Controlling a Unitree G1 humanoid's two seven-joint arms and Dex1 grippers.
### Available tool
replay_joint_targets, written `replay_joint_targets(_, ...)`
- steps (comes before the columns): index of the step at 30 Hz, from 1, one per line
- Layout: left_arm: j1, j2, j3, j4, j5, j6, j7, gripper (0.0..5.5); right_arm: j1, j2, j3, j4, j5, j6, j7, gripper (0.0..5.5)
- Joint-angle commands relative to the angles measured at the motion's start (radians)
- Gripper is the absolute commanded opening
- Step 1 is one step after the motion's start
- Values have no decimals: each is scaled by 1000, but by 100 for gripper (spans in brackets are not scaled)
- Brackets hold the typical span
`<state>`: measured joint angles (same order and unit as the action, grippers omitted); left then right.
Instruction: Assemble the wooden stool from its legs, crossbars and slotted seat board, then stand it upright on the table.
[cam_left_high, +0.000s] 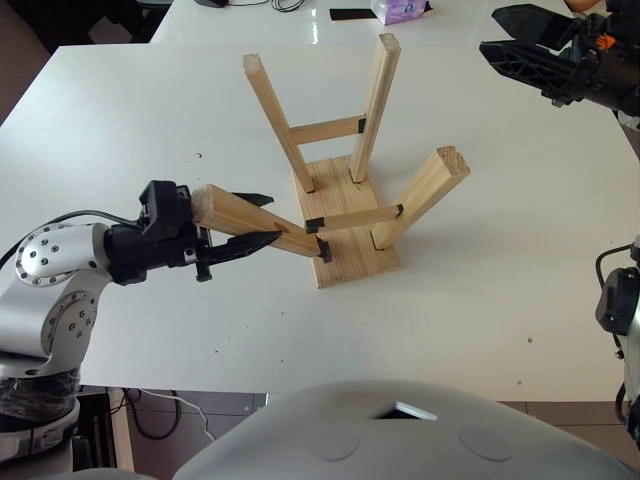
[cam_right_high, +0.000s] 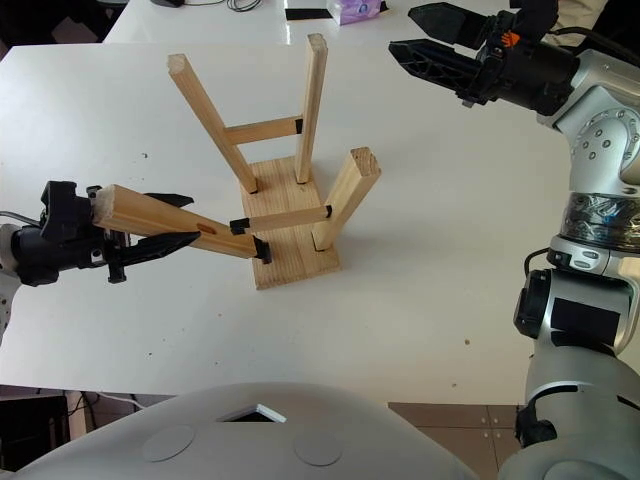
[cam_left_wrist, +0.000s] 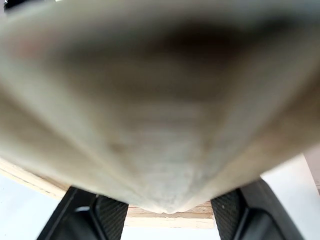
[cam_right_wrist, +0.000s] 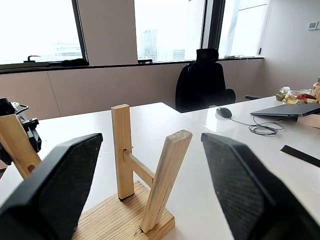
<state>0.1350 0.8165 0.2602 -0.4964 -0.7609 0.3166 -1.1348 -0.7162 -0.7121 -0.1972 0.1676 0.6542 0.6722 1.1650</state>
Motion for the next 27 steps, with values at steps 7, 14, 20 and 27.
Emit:
replay_joint_targets(7,17,-23,-14,-79,-10,27,60,205,-4,-10,7,8,3,14,2,365)
replay_joint_targets(14,7,-21,-40,-22,58,-11,36,205,-19,-5,20,14,5,18,8,365)
replay_joint_targets(20,-44,-5,-22,23,34,-4,8,205,-1,0,14,-4,12,20,-3,365)
replay_joint_targets(27,-60,23,-60,62,77,-16,-54,205,41,7,-7,-41,30,24,-32,365)
